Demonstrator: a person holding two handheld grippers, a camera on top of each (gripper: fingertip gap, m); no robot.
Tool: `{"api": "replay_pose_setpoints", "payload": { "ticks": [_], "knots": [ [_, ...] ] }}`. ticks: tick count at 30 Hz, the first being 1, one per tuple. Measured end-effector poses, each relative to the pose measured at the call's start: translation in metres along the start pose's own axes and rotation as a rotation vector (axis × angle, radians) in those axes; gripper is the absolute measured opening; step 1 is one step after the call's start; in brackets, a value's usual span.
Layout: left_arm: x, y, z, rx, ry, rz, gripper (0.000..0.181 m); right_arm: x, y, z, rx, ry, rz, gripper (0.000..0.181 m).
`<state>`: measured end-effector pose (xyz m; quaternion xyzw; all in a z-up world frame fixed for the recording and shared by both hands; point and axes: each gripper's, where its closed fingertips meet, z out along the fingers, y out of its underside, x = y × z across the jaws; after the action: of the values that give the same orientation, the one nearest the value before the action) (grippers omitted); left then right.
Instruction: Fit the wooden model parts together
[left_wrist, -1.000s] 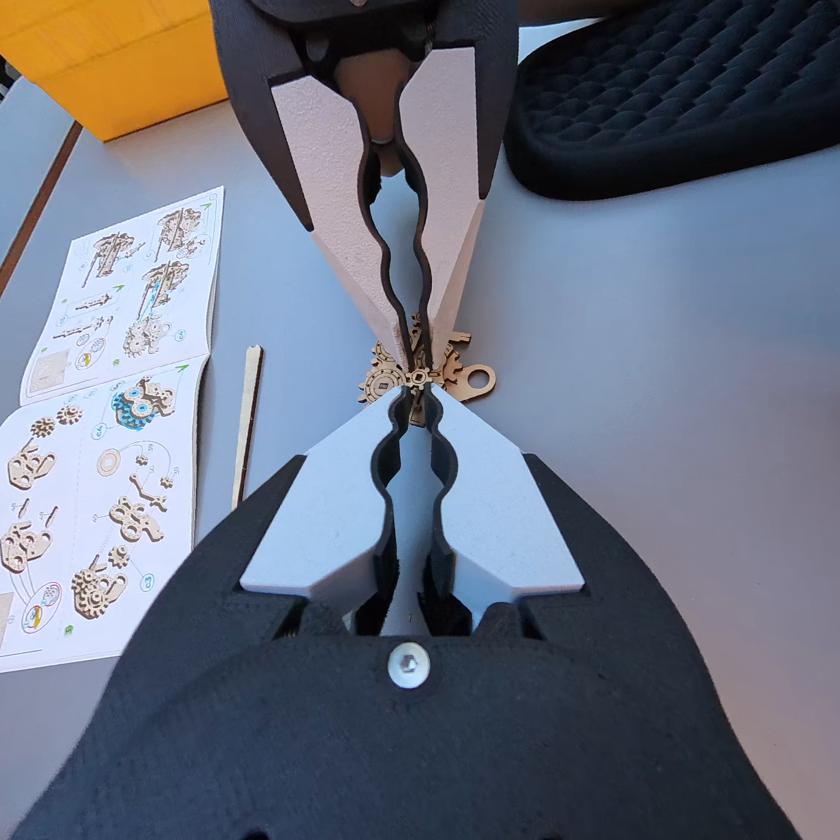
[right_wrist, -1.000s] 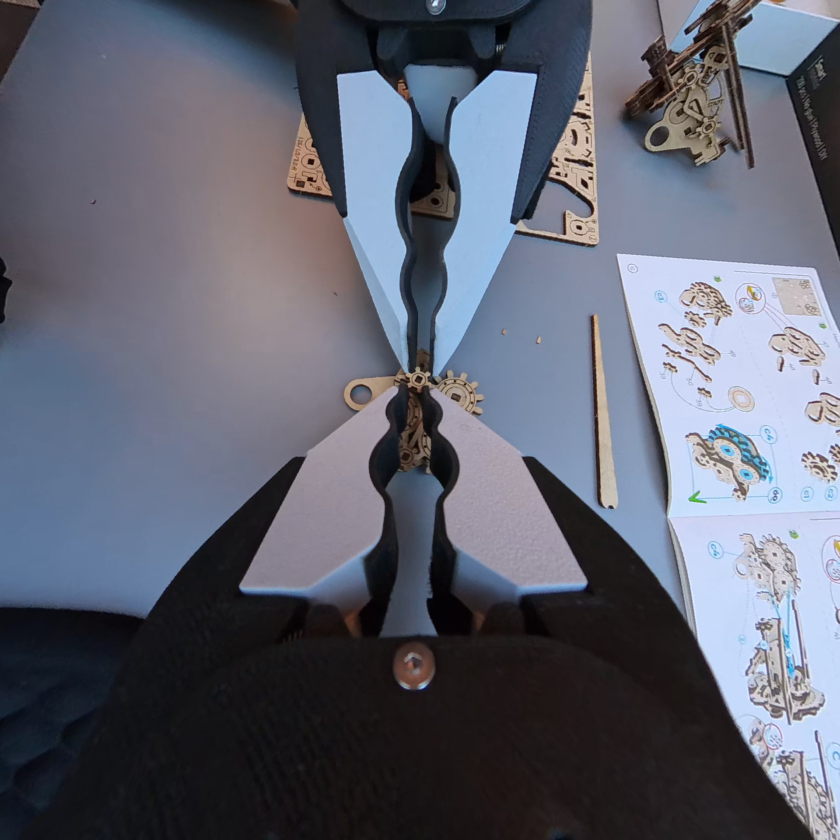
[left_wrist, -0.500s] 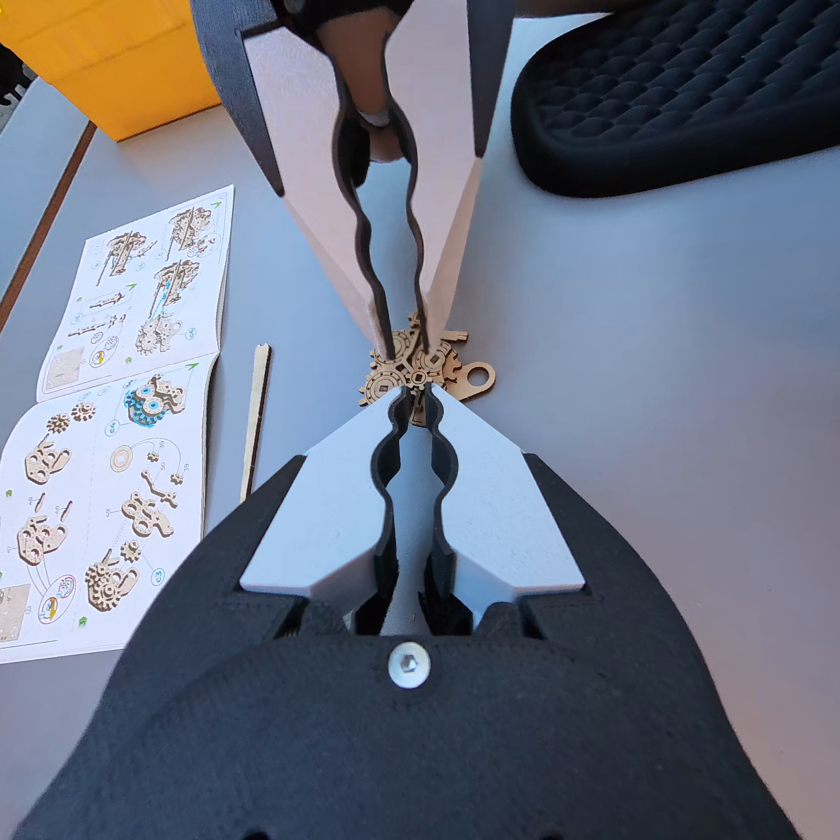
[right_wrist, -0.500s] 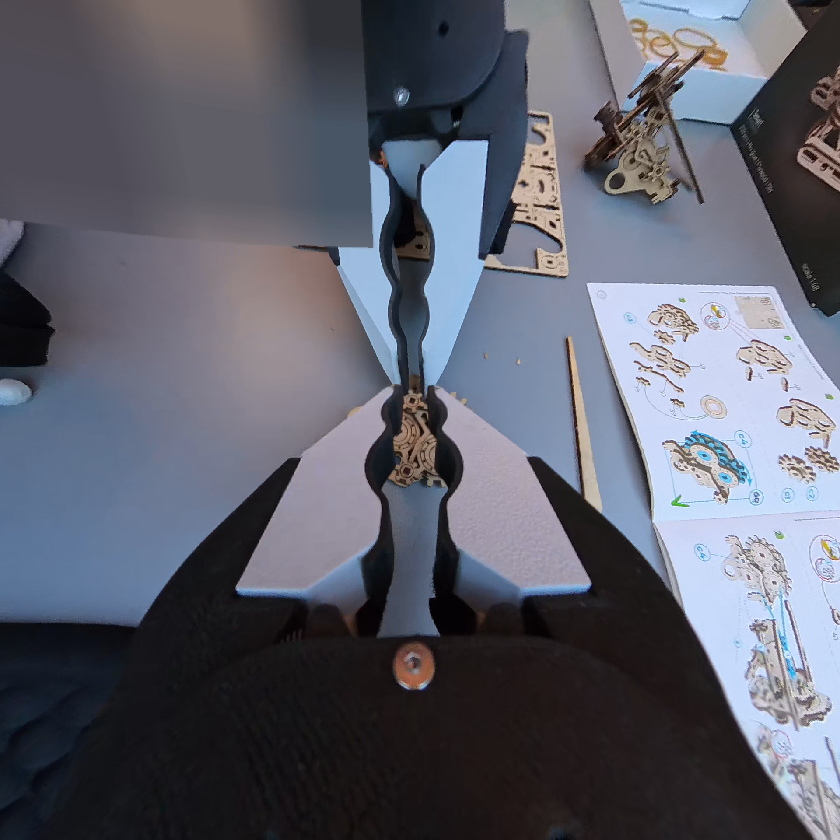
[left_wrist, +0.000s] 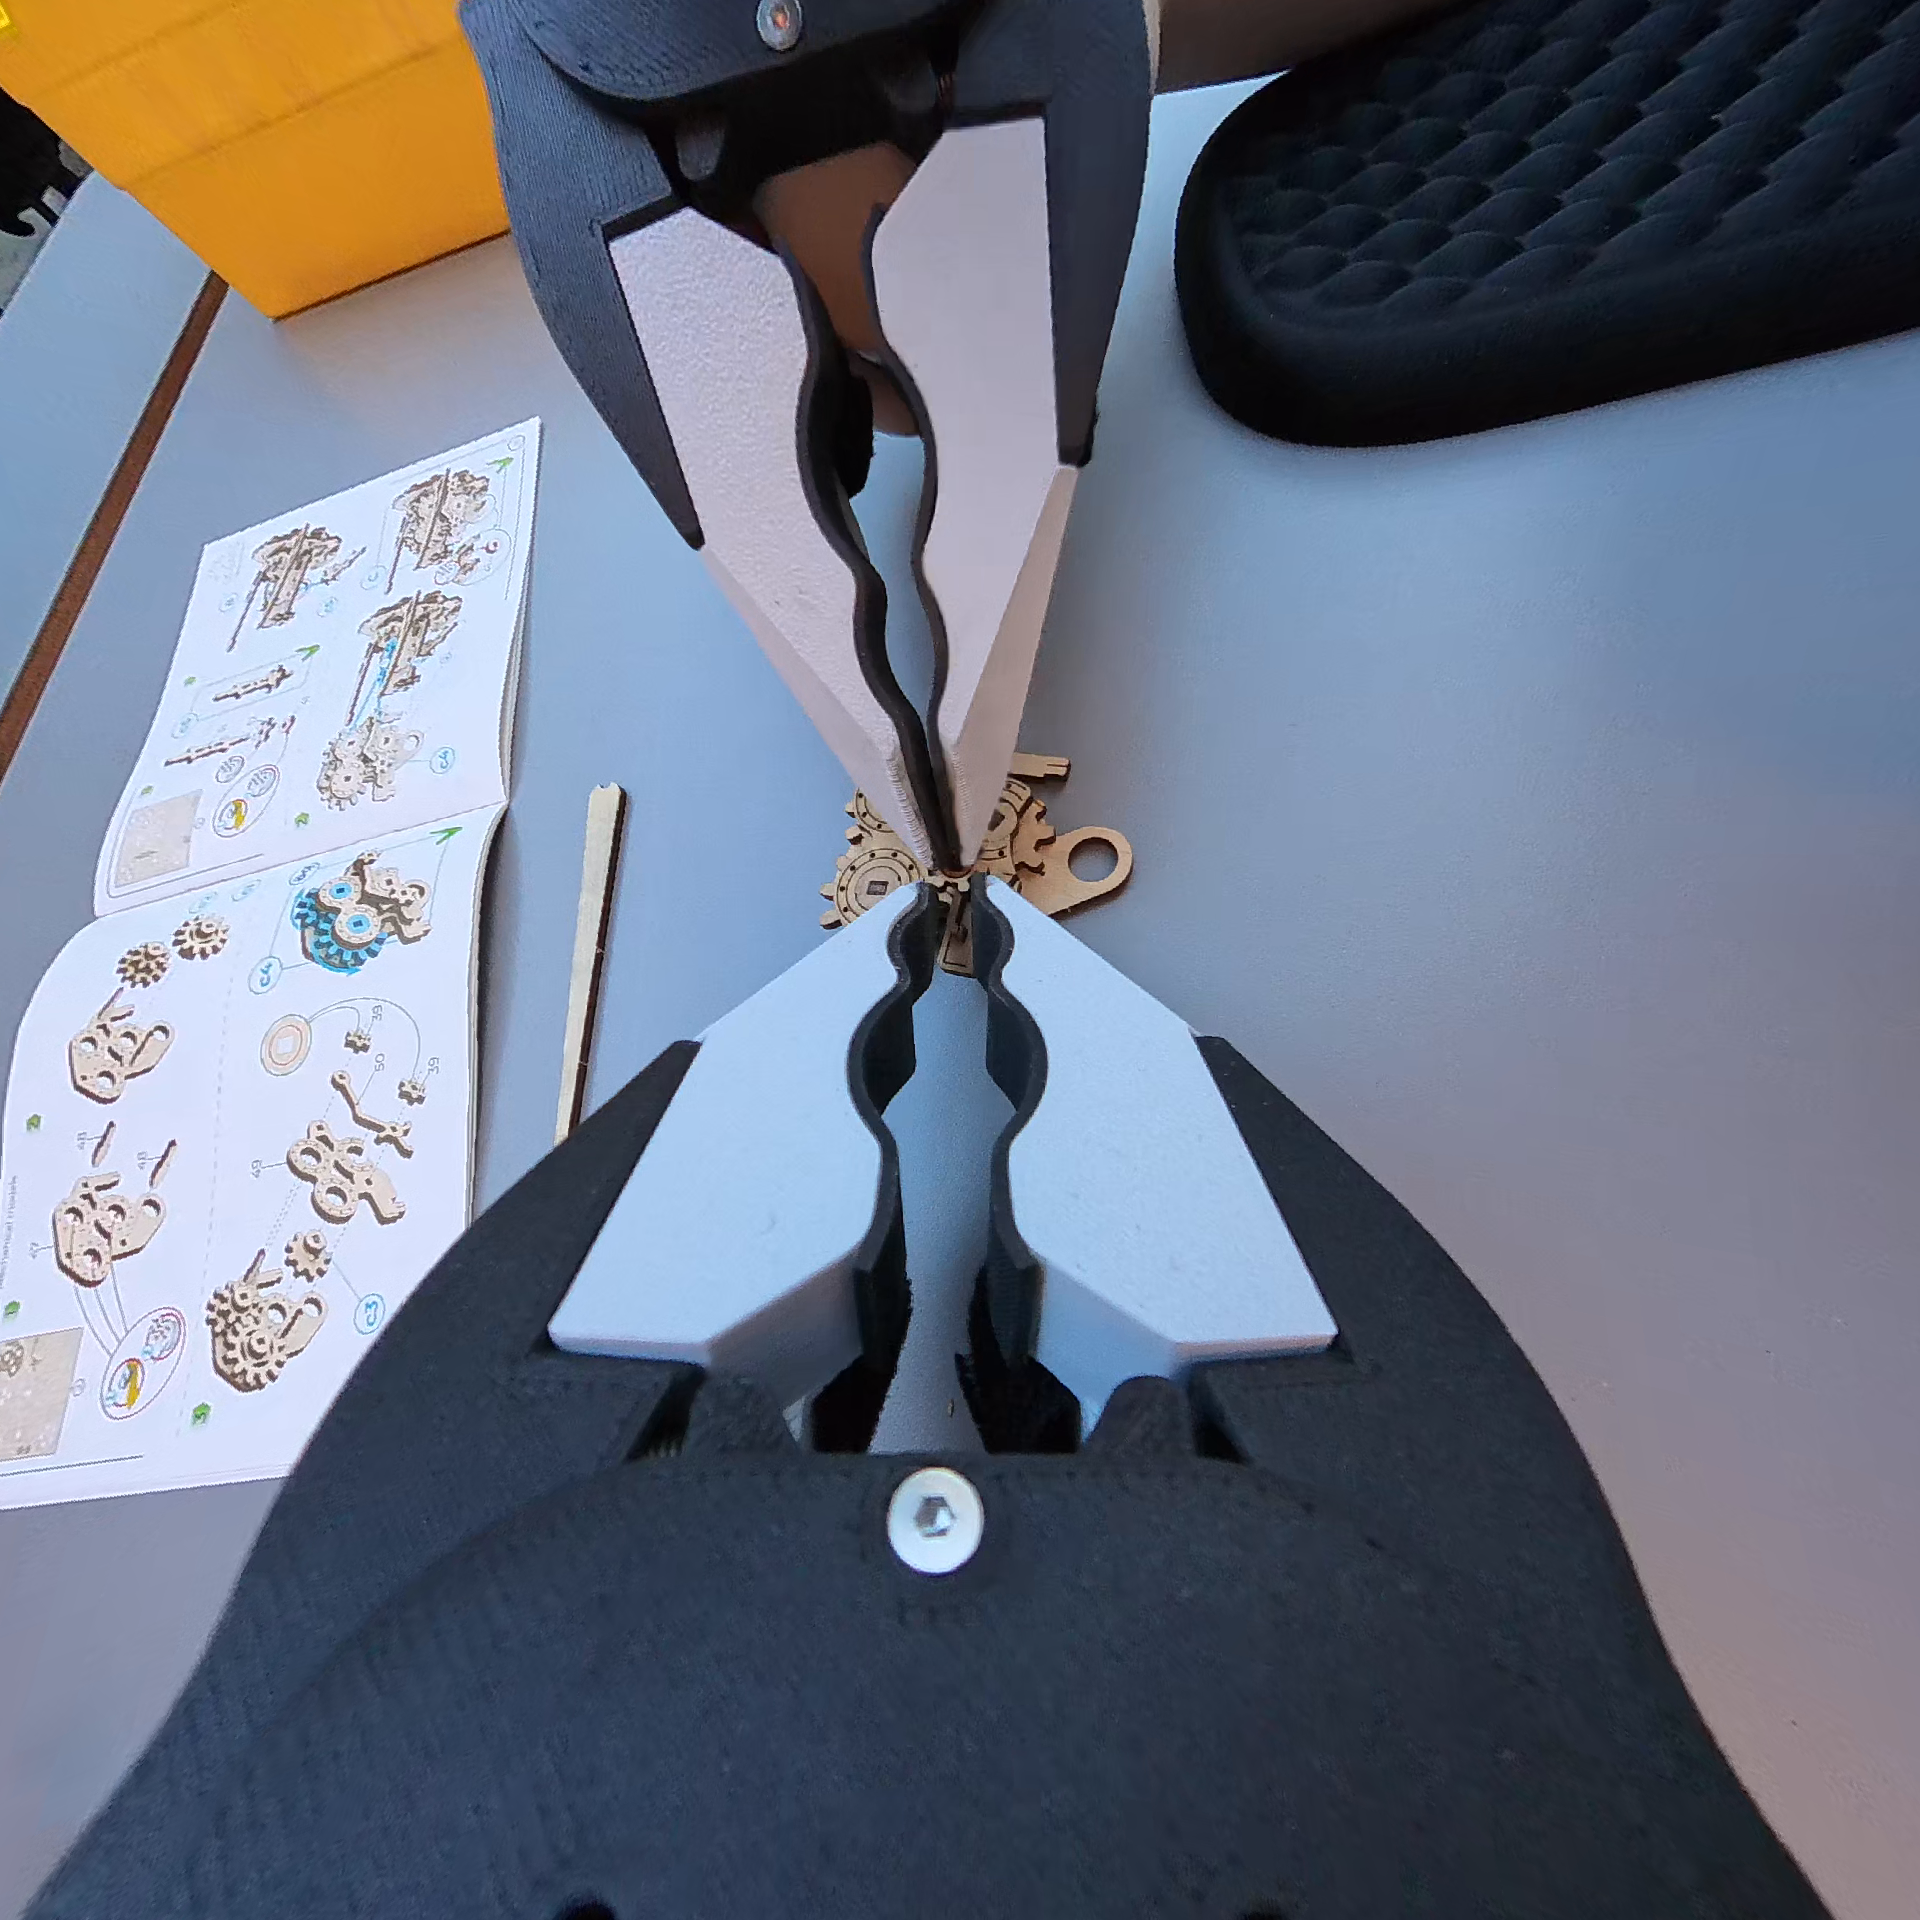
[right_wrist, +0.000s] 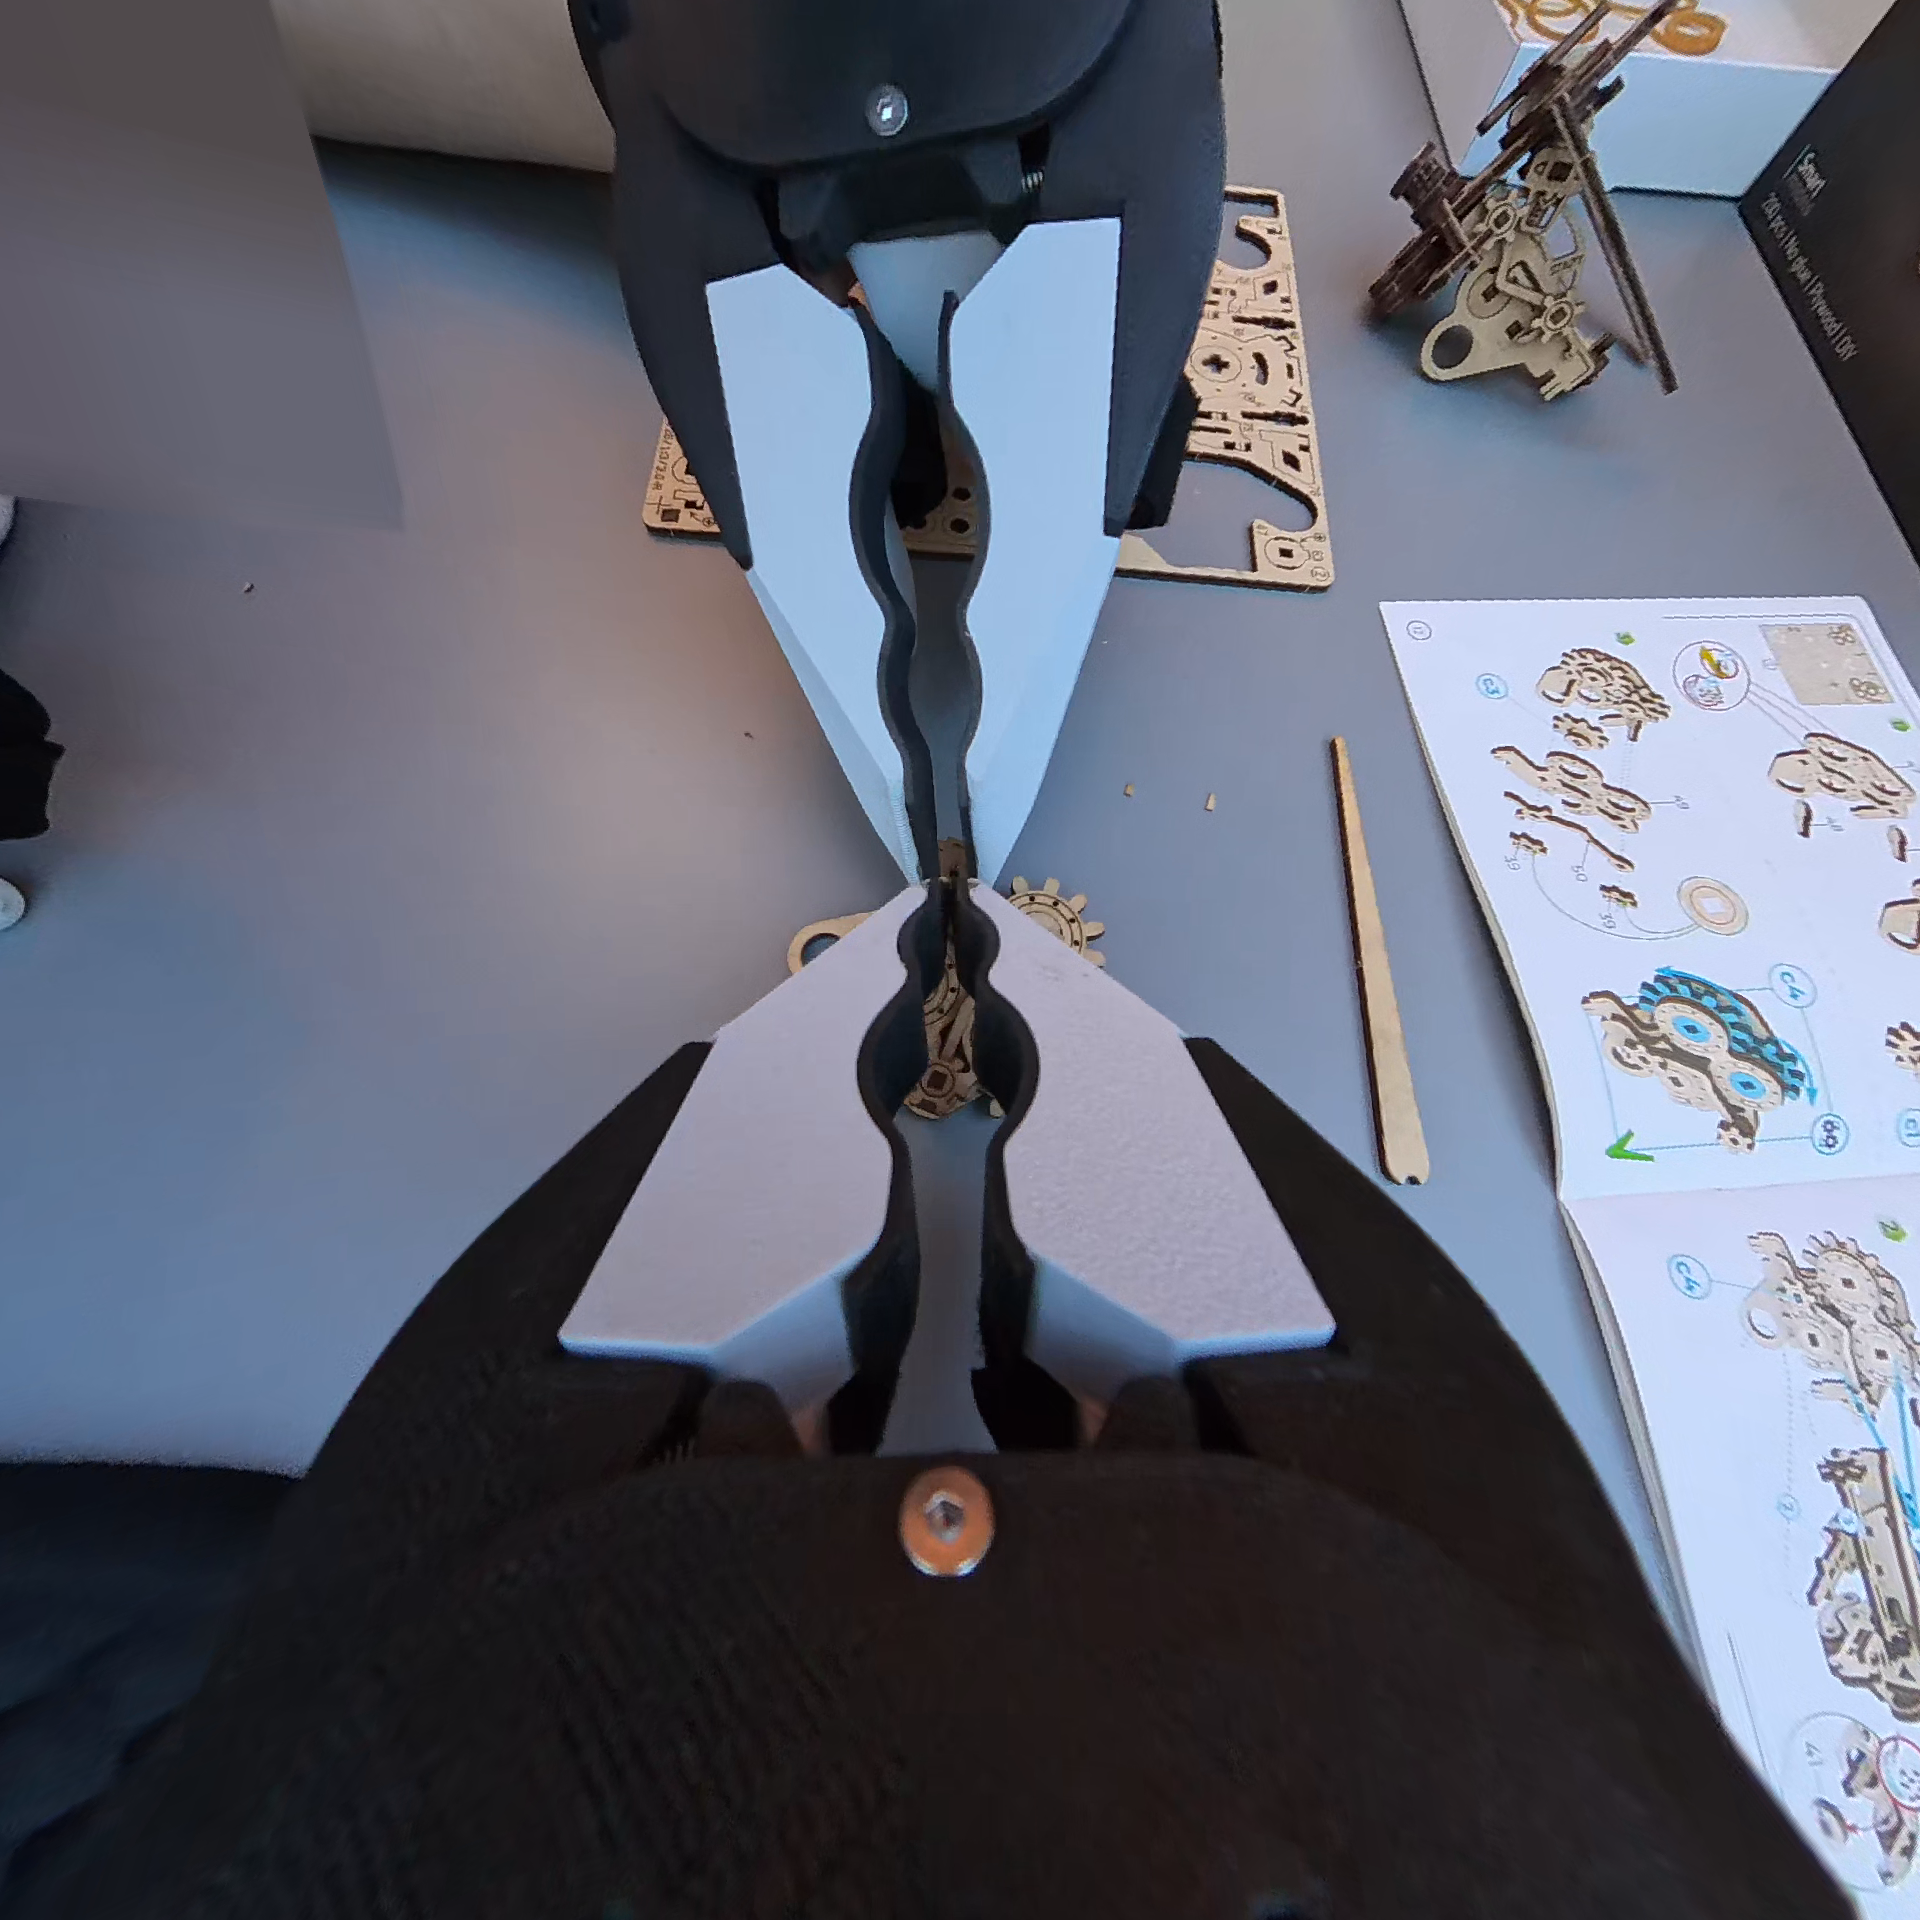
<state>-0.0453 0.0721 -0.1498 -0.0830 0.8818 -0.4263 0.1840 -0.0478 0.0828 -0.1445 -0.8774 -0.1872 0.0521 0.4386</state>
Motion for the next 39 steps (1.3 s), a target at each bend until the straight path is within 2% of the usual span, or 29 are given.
{"api": "replay_pose_setpoints", "payload": {
  "ticks": [5, 18, 27, 39],
  "knots": [
    [0.000, 0.000, 0.000, -0.002, 0.002, -0.003, 0.004, -0.001, 0.001, 0.000, -0.018, 0.017, -0.053, 0.000],
    [0.001, 0.002, 0.001, -0.012, 0.016, -0.009, 0.002, -0.003, 0.003, 0.004, 0.004, 0.005, -0.050, 0.002],
    [0.000, 0.001, 0.003, -0.008, 0.003, -0.013, 0.001, 0.010, -0.013, -0.013, 0.158, 0.009, -0.004, 0.000],
    [0.001, 0.001, 0.003, -0.012, -0.005, -0.008, 0.002, 0.000, 0.000, -0.007, 0.051, 0.006, -0.060, 0.001]
  ]
}}
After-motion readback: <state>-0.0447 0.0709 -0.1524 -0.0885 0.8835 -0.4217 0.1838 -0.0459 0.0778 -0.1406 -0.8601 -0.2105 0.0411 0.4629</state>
